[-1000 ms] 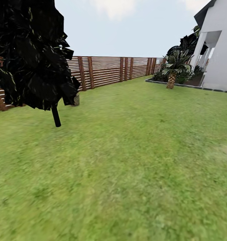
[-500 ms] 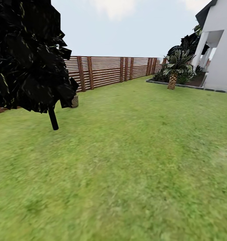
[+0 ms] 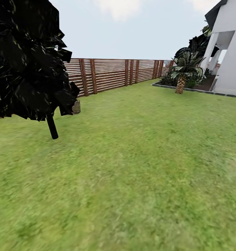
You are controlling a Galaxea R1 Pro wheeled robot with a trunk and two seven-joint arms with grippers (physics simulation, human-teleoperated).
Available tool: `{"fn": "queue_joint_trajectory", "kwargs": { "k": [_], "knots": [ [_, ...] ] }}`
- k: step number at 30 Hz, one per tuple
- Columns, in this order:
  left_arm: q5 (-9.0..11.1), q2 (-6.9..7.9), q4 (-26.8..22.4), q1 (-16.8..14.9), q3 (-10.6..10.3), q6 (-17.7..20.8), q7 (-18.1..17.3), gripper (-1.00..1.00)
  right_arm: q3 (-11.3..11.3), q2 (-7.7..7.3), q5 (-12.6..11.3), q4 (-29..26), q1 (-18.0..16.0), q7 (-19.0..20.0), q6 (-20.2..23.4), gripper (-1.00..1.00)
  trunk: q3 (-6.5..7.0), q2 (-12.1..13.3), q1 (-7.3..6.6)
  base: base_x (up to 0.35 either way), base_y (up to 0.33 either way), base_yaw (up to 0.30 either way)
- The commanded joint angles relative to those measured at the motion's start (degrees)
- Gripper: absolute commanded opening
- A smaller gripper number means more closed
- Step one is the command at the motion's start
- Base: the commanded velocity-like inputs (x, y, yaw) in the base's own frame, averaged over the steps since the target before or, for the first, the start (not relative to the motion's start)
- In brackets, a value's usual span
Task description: Take the three Easter eggs out of the wicker basket on the lawn in the garden, then place them on the lawn next to a single tree (choose any tree) so that all three eggs are next to the same tree and none are left in the basket.
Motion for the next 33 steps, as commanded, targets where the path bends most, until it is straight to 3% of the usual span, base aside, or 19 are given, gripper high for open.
{"fn": "queue_joint_trajectory", "kwargs": {
  "k": [1,33],
  "knots": [
    [0.1,0.0,0.0,0.0,0.0,-0.1,-0.1,1.0,0.0,0.01,0.0,0.1,0.0,0.0,-0.2,1.0,-0.05,0.0,0.03,0.338,0.0,0.0],
    [0.0,0.0,0.0,0.0,0.0,-0.1,-0.1,1.0,0.2,-0.13,0.7,-0.3,0.0,0.0,-0.3,1.0,-0.05,0.0,0.03,0.338,0.0,0.0]
  ]
}}
